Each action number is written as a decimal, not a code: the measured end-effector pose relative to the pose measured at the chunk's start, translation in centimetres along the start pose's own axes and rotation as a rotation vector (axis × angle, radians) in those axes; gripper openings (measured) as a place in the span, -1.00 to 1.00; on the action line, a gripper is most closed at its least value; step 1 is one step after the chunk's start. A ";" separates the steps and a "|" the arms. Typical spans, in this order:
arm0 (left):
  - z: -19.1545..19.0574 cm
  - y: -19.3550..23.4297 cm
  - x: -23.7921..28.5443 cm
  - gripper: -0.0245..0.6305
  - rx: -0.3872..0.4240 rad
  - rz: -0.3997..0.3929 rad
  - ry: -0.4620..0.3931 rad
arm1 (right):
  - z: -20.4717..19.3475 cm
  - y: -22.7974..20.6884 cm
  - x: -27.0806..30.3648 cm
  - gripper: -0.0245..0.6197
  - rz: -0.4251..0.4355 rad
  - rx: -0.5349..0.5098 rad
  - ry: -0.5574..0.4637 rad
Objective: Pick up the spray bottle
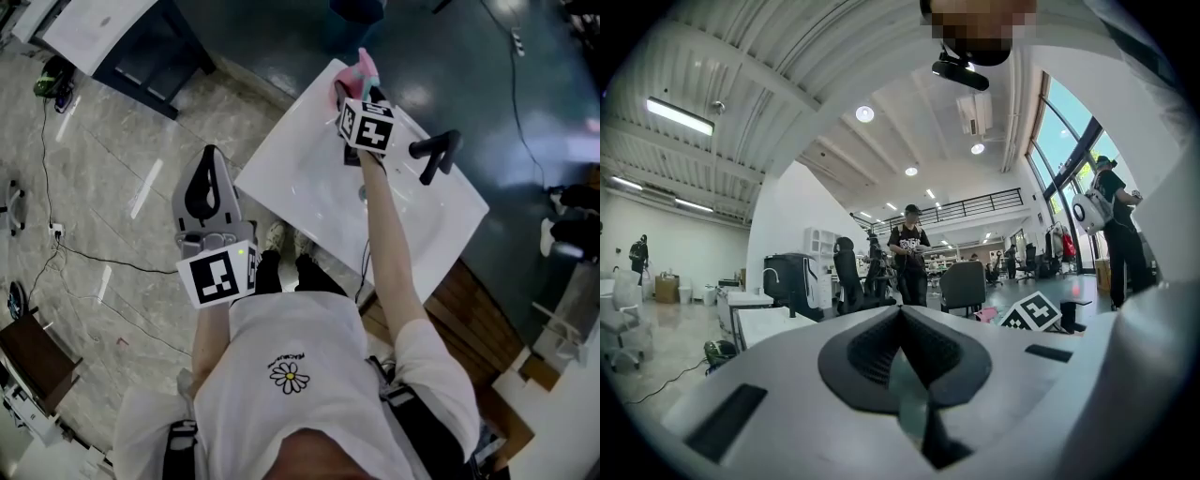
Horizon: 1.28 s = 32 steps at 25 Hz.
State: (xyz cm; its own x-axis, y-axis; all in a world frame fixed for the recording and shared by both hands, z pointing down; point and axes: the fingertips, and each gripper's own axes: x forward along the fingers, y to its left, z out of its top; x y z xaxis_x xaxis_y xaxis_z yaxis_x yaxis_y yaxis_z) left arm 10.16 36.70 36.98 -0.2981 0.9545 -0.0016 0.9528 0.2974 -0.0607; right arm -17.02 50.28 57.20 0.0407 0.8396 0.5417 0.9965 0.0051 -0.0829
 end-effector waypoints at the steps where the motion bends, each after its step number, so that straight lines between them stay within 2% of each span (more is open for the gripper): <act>1: 0.2 0.0 0.0 -0.87 0.000 0.000 -0.003 | 0.1 0.1 -0.2 0.02 0.000 -0.005 -0.003; 7: 1.4 0.1 -0.2 -0.87 -0.011 0.007 -0.019 | 3.7 1.5 -3.0 0.02 0.017 -0.050 -0.094; 11: 2.8 -0.1 -0.5 -0.87 -0.018 0.006 -0.051 | 6.6 3.3 -6.2 0.02 0.059 -0.064 -0.166; 21: 6.9 -0.6 -1.2 -0.87 -0.026 -0.021 -0.118 | 12.7 8.0 -18.5 0.02 0.128 -0.065 -0.415; 26: 8.5 -1.1 -1.6 -0.87 -0.018 -0.043 -0.173 | 13.4 10.3 -24.5 0.02 0.149 -0.110 -0.556; 32: 9.3 -1.5 -2.3 -0.87 -0.009 -0.052 -0.186 | 12.3 11.5 -28.9 0.02 0.125 -0.115 -0.631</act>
State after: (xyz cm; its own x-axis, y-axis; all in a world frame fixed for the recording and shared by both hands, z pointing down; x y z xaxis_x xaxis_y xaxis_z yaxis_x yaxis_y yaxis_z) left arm 8.84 33.90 27.81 -0.3515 0.9180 -0.1836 0.9361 0.3471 -0.0567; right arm -7.62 32.77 30.35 0.1415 0.9879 -0.0641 0.9899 -0.1420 -0.0041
